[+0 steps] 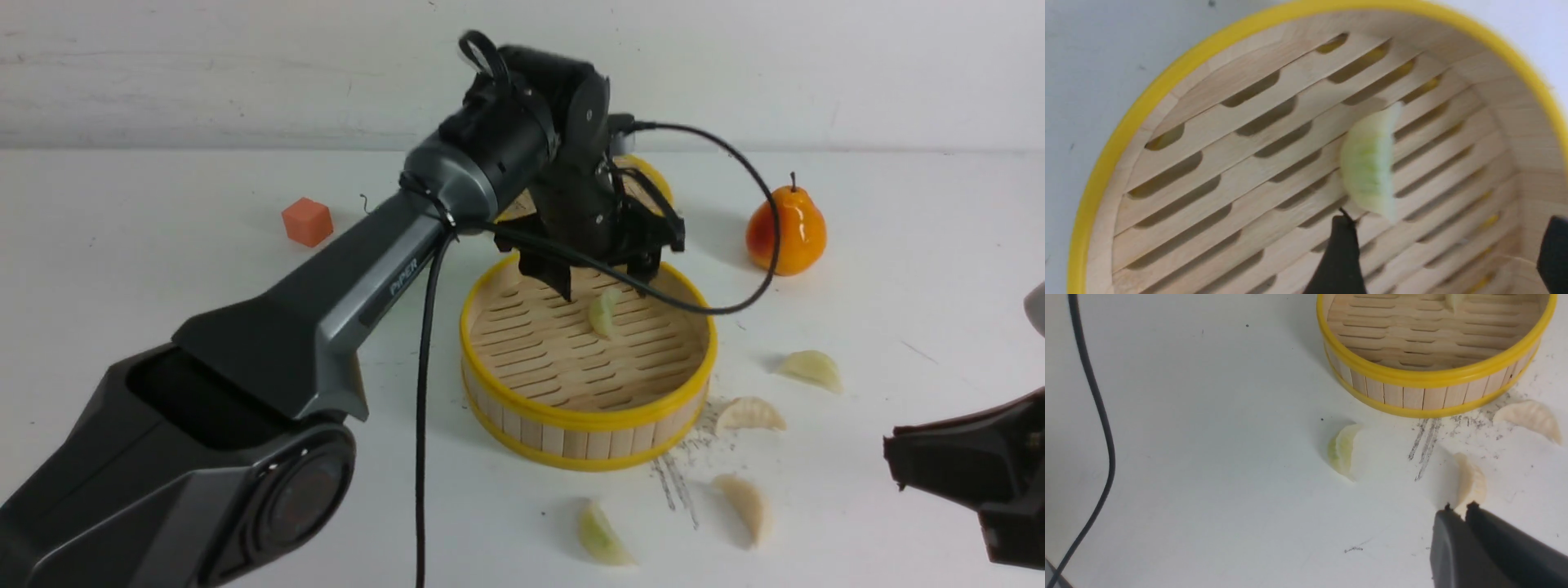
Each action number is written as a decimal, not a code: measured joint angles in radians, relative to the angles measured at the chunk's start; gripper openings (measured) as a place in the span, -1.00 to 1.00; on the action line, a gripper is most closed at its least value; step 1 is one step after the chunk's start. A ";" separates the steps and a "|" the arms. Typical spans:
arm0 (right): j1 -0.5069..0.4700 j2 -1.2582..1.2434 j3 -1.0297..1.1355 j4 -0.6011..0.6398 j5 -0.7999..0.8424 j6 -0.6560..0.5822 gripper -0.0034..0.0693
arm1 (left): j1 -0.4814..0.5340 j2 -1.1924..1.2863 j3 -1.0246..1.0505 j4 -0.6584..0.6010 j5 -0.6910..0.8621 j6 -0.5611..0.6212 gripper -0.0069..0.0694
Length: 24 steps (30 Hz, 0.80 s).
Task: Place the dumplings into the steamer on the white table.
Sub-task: 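Reach for and grasp a dumpling on the table with the left gripper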
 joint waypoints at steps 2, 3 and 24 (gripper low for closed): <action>0.000 0.000 0.000 0.000 0.001 0.000 -0.78 | 0.000 -0.046 -0.016 -0.017 0.001 -0.001 0.71; 0.000 -0.001 0.000 0.000 0.002 0.000 -0.77 | 0.000 -0.075 -0.022 -0.028 0.001 0.000 0.70; 0.000 -0.263 0.000 -0.227 0.081 0.203 -0.74 | -0.236 -0.661 0.806 0.121 0.001 0.000 0.50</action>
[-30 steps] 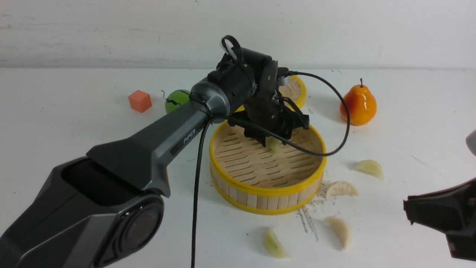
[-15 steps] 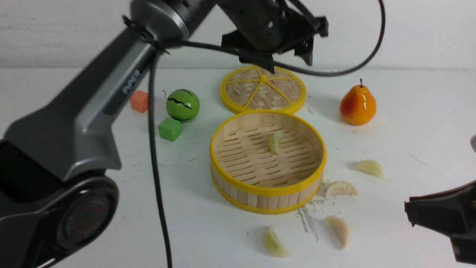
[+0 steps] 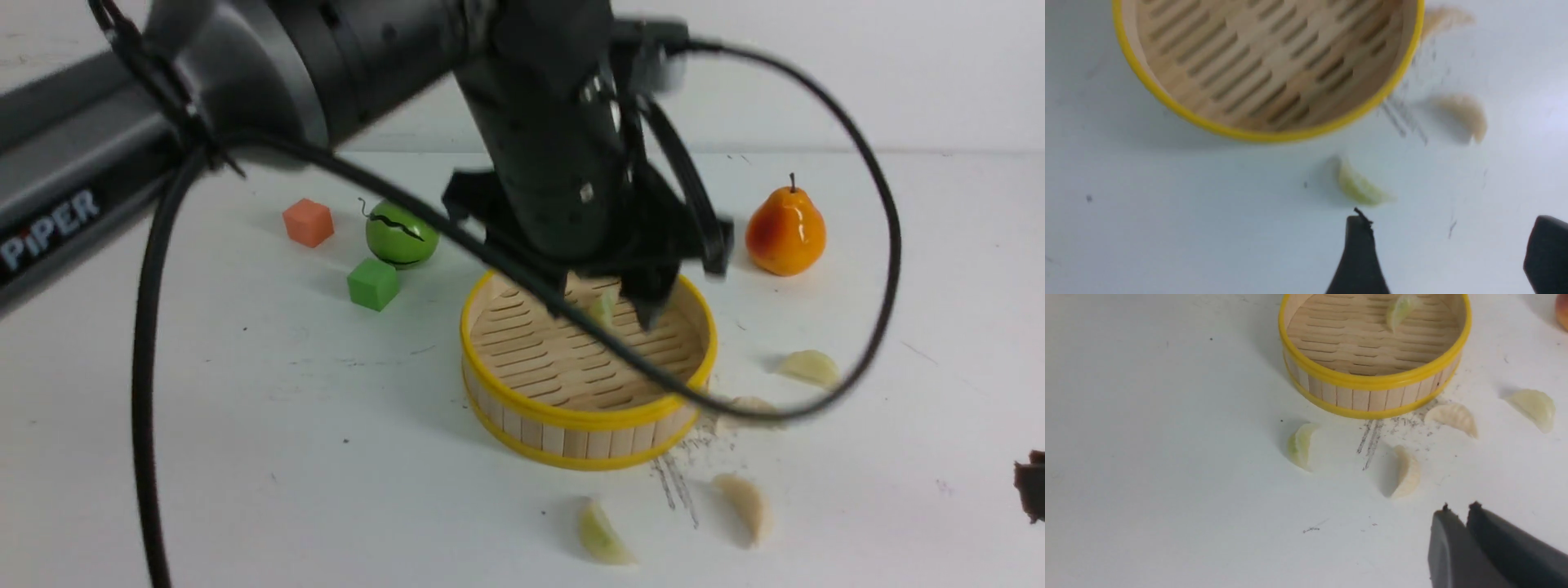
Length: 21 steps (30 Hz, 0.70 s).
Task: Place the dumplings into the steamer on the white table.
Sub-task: 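Reach for and grasp a dumpling on the table with the left gripper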
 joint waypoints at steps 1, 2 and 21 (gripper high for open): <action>0.000 -0.002 0.000 -0.005 0.000 0.003 -0.74 | -0.017 -0.001 0.039 0.002 0.000 -0.017 0.50; 0.000 -0.003 0.000 -0.008 0.001 0.006 -0.74 | -0.035 0.000 0.084 0.004 -0.001 -0.039 0.49; 0.140 -0.005 0.000 -0.097 -0.003 0.009 -0.69 | -0.003 0.237 0.249 -0.008 -0.284 -0.371 0.49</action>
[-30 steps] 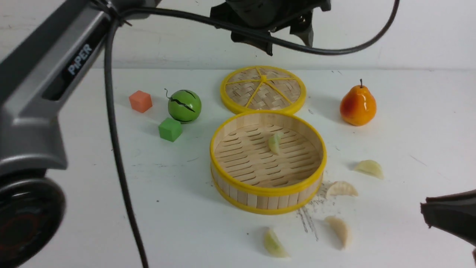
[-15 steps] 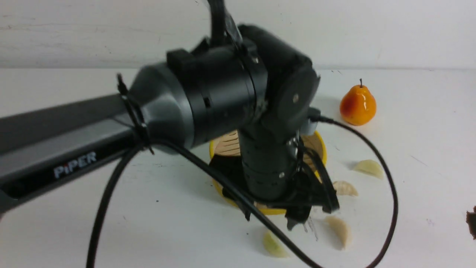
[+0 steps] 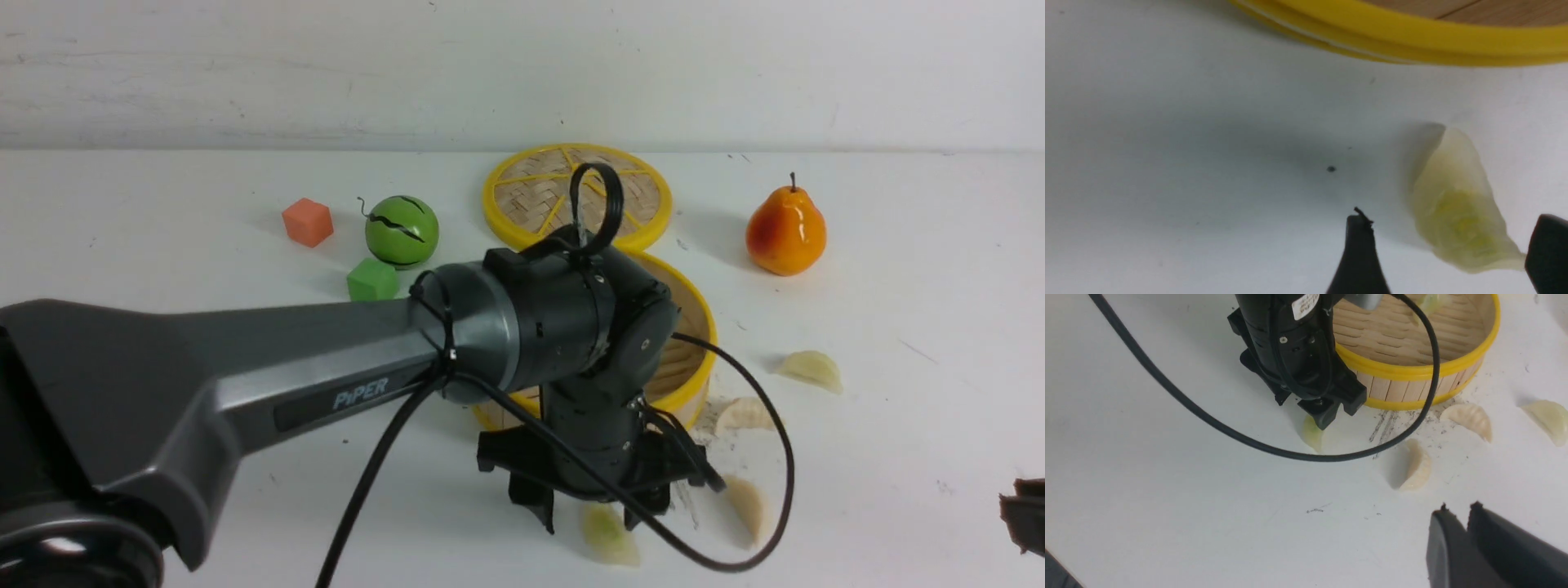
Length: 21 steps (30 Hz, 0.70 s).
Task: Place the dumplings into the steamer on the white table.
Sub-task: 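Reach for and grasp a dumpling on the table with the left gripper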
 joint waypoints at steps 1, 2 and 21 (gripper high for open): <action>0.000 -0.001 0.000 -0.001 -0.002 0.000 -0.69 | 0.000 0.007 0.000 -0.011 -0.013 0.000 0.49; 0.000 -0.001 0.000 -0.002 -0.003 0.000 -0.69 | 0.000 0.019 0.000 -0.019 -0.018 0.000 0.49; 0.000 -0.001 0.000 -0.016 -0.018 0.000 -0.64 | 0.008 -0.039 -0.166 -0.016 0.165 0.241 -0.31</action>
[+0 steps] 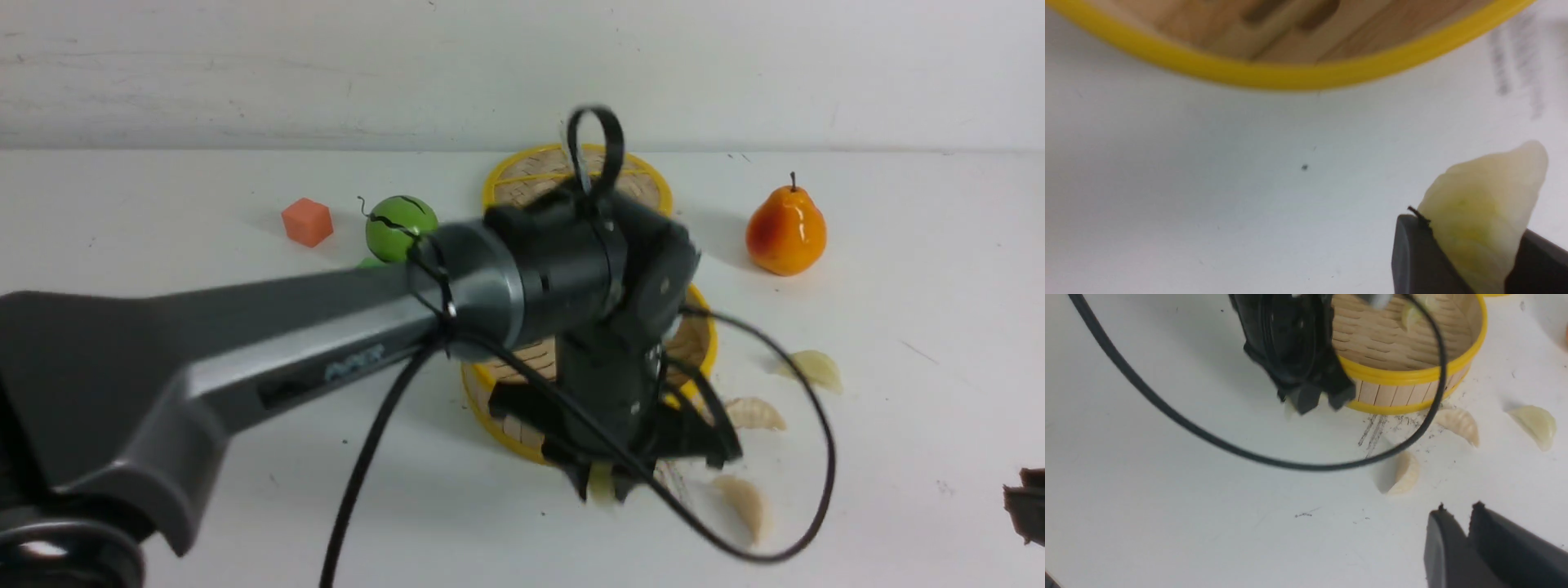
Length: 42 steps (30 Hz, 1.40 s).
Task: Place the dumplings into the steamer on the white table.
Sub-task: 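Place the dumpling into the bamboo steamer basket with the left gripper, then reach for and grasp a dumpling lying on the table beside the steamer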
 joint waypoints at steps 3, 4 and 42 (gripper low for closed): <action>0.000 0.000 0.000 0.000 -0.014 0.000 -0.64 | 0.048 -0.018 -0.148 0.010 0.048 0.043 -0.31; 0.000 0.000 0.000 0.000 -0.019 0.000 -0.64 | 0.074 -0.012 -0.195 0.010 0.061 0.056 -0.31; 0.000 0.492 -0.072 -0.022 -0.034 0.134 -0.52 | 0.251 0.152 -0.499 0.133 0.094 0.235 0.30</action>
